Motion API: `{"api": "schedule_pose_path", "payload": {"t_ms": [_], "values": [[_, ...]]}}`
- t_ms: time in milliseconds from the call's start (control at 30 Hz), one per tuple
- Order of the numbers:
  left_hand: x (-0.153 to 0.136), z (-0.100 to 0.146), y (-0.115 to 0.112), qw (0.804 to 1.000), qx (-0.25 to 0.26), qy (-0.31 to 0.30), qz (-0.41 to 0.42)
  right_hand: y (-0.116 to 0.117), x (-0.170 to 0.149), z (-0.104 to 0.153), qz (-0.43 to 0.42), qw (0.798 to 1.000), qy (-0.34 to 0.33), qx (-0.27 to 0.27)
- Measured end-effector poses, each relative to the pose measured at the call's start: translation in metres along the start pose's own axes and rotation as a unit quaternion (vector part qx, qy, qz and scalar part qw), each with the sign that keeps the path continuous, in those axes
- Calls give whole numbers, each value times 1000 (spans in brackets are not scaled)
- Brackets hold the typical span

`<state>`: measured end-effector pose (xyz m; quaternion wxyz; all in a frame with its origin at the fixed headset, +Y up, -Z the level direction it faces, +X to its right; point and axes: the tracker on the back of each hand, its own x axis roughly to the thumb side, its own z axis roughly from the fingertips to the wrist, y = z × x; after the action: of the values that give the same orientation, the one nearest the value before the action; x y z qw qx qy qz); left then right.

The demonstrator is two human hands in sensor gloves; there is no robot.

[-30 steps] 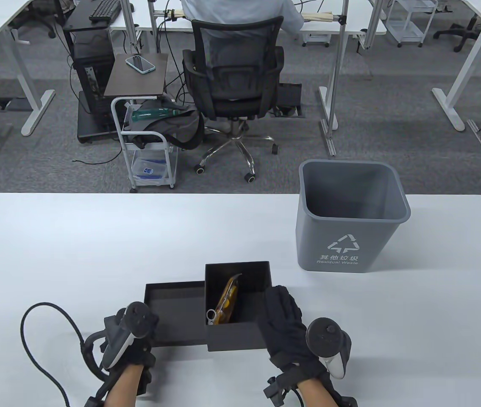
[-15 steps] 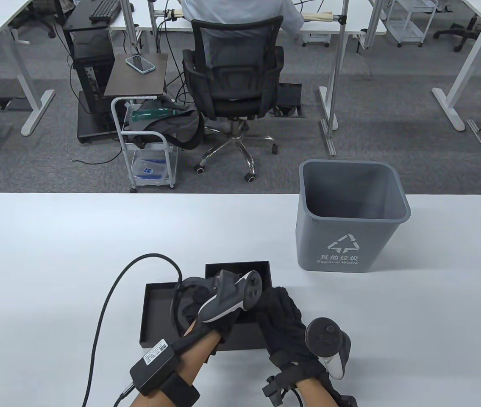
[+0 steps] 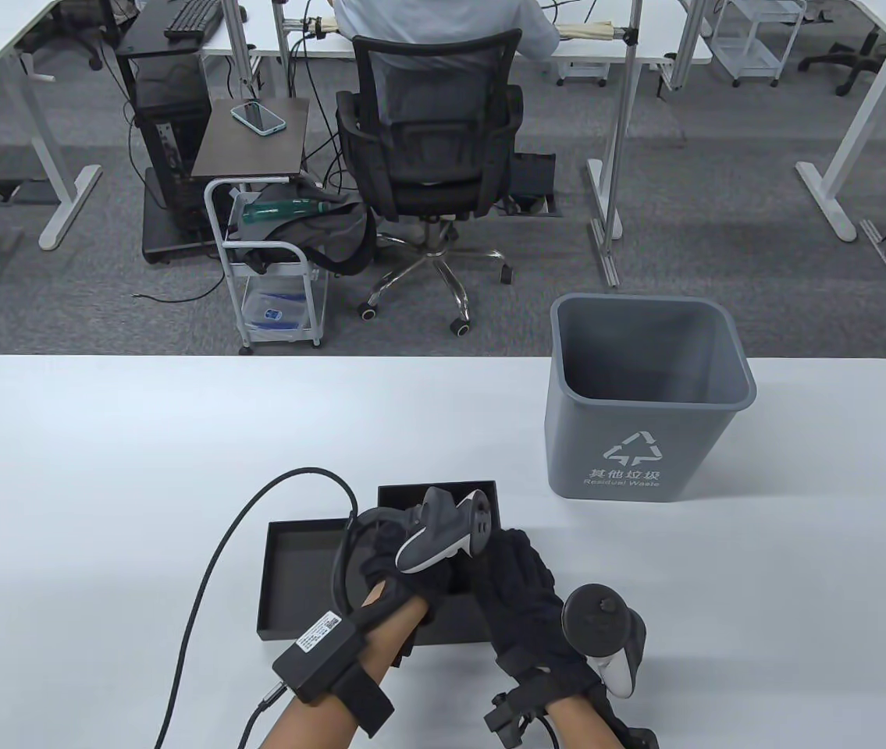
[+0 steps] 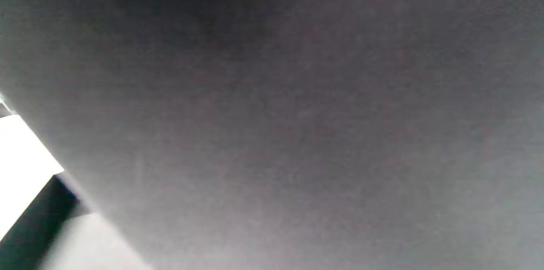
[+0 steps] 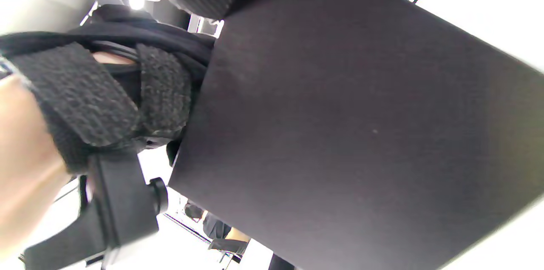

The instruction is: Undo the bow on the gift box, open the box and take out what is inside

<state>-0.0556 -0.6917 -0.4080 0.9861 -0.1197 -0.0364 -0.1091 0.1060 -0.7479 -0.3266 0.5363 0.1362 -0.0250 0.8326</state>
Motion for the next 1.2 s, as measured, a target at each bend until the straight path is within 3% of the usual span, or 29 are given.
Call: {"api": "schedule_pose_path", "payload": {"t_ms": [167, 367, 467, 533, 667, 767, 900, 1067, 1200], "values": [[-8, 10, 15, 997, 48, -12, 51, 0, 0, 0, 2, 1000, 1, 1], [-35, 50, 79, 982, 132, -30, 135, 0, -1, 0, -2, 1000, 0, 1], [-62, 86, 119, 967, 172, -38, 186, 0, -2, 0, -4, 1000, 0, 2], [-83, 104, 135, 960, 188, -34, 206, 0, -2, 0, -5, 1000, -1, 3], [-134, 128, 146, 956, 210, 13, 203, 0, -4, -1, -10, 1000, -2, 5], [-174, 131, 128, 956, 214, 56, 190, 0, -4, -1, -9, 1000, -2, 5], [-219, 121, 84, 957, 191, 107, 191, 0, -5, -1, -9, 1000, -1, 5], [-263, 87, 8, 960, 112, 158, 204, 0, -5, -1, -10, 1000, 1, 5], [-290, 60, -38, 951, 65, 183, 239, 1, -6, -1, -12, 1000, 1, 6]]}}
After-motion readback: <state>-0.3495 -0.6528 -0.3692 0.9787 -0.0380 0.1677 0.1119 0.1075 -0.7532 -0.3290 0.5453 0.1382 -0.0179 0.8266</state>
